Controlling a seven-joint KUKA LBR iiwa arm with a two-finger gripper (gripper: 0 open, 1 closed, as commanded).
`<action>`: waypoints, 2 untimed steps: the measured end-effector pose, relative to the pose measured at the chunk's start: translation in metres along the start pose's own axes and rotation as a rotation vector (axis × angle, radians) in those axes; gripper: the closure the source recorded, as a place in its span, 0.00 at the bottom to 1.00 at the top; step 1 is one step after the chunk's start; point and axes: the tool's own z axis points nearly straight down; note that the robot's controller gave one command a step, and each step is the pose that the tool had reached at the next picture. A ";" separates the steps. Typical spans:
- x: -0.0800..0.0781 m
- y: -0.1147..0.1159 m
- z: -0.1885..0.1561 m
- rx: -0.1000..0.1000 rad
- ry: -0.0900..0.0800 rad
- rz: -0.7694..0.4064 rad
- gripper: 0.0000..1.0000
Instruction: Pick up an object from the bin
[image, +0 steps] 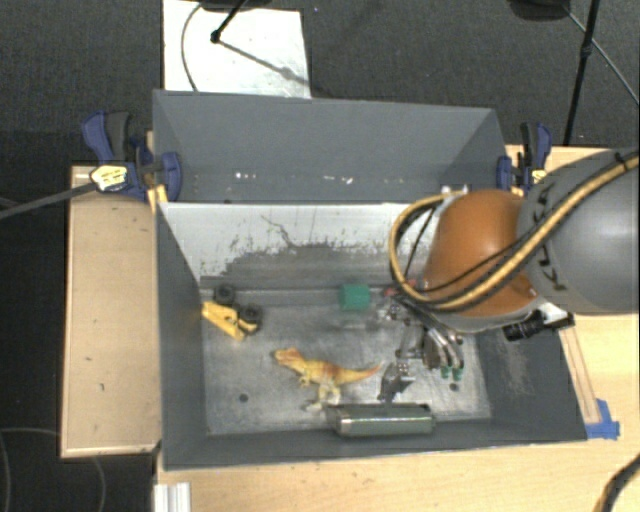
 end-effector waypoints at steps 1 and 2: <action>0.000 0.000 0.000 0.000 0.000 0.001 0.00; 0.001 0.005 0.059 0.000 -0.002 -0.353 1.00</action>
Offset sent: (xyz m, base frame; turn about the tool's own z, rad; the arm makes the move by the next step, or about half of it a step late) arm -0.0019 0.0044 -0.0620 -0.3546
